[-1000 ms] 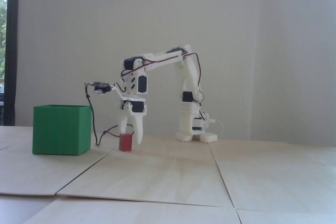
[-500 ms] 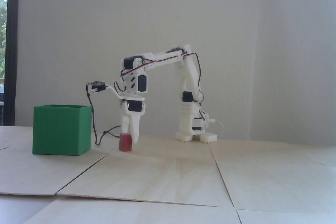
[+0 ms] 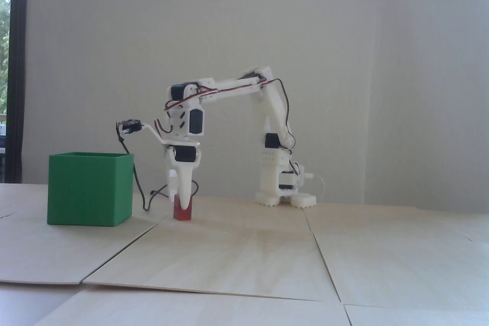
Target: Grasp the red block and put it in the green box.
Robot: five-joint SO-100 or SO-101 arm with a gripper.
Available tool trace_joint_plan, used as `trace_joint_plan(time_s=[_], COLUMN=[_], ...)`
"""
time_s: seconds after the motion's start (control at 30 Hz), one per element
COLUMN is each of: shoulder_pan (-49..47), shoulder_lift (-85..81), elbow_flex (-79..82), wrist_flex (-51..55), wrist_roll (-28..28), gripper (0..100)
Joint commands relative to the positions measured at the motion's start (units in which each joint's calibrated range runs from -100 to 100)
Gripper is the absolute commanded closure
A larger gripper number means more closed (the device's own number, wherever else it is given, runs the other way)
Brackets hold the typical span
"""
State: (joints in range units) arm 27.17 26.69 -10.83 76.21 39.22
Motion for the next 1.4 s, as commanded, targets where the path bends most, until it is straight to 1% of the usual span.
trace_joint_plan(time_s=[0.0, 0.17, 0.33, 0.37, 0.4, 0.43, 0.5, 0.87, 1.1, 1.37], shoulder_pan=[0.9, 0.8, 0.7, 0.7, 0.7, 0.7, 0.7, 0.2, -0.1, 1.2], shoulder_lift=[-1.0, -0.8, -0.7, -0.7, -0.7, -0.7, -0.7, -1.5, -0.7, 0.0], elbow_flex=[-4.8, -4.8, -4.8, -4.8, -4.8, -4.8, -4.8, -5.7, -23.2, -41.5], wrist_flex=[1.3, 1.2, 0.9, 0.9, 0.9, 0.9, 0.9, 0.8, 1.7, 9.2], wrist_roll=[-0.3, -0.3, -0.3, -0.3, -0.3, -0.3, -0.3, -0.3, -0.5, -0.6], gripper=[69, 71, 85, 92, 97, 99, 97, 98, 98, 98])
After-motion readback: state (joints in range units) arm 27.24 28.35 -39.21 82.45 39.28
